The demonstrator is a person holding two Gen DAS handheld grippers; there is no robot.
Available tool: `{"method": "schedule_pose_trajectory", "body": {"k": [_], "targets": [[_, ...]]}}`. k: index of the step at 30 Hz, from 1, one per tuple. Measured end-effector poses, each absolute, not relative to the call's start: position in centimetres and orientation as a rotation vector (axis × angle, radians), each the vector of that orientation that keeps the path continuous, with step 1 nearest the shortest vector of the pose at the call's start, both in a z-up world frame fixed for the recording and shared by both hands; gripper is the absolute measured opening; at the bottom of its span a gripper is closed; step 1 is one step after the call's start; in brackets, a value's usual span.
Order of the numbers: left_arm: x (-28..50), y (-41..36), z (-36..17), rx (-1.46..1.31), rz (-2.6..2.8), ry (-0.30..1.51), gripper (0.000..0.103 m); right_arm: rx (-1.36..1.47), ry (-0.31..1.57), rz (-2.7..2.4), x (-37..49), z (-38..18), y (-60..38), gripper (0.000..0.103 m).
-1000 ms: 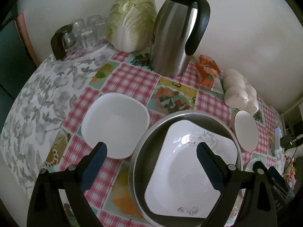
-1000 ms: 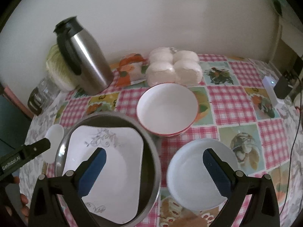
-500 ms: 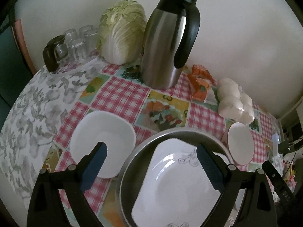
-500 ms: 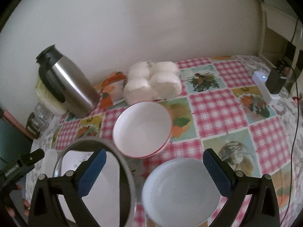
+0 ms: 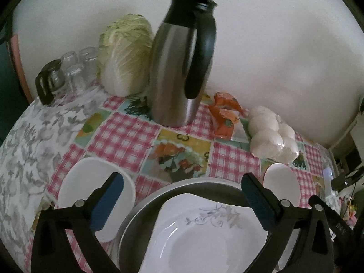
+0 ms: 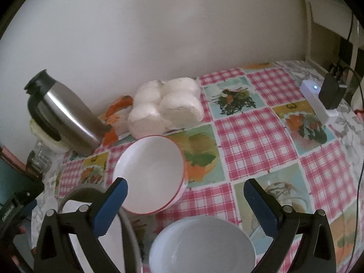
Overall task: Organize plates and bowls
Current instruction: 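Move both grippers to the rim of the red-rimmed white bowl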
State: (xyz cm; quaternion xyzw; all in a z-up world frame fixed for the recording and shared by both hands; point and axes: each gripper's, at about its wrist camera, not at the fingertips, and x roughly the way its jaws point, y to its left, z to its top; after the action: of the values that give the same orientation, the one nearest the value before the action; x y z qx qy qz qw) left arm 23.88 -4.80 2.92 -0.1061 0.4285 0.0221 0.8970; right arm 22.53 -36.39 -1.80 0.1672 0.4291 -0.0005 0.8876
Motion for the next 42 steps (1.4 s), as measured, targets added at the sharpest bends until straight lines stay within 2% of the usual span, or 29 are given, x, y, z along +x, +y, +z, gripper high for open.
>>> {"method": "schedule_pose_trajectory", "body": {"k": [9,22,42], "targets": [[25.0,-8.3,1.1,-0.136,-0.011,0.943,0.103,0.381,0.928,-0.001,24.2,-3.5,-37.3,0.103],[28.7,-14.8,2.1,0.198,-0.034,1.005,0.103,0.318,1.010,-0.070,25.8,-4.5,-38.6,0.103],[31.0,-18.6,-0.4,0.230,-0.027,1.152,0.102,0.206,1.077,-0.054,26.3,-6.2,-36.7,0.103]]}}
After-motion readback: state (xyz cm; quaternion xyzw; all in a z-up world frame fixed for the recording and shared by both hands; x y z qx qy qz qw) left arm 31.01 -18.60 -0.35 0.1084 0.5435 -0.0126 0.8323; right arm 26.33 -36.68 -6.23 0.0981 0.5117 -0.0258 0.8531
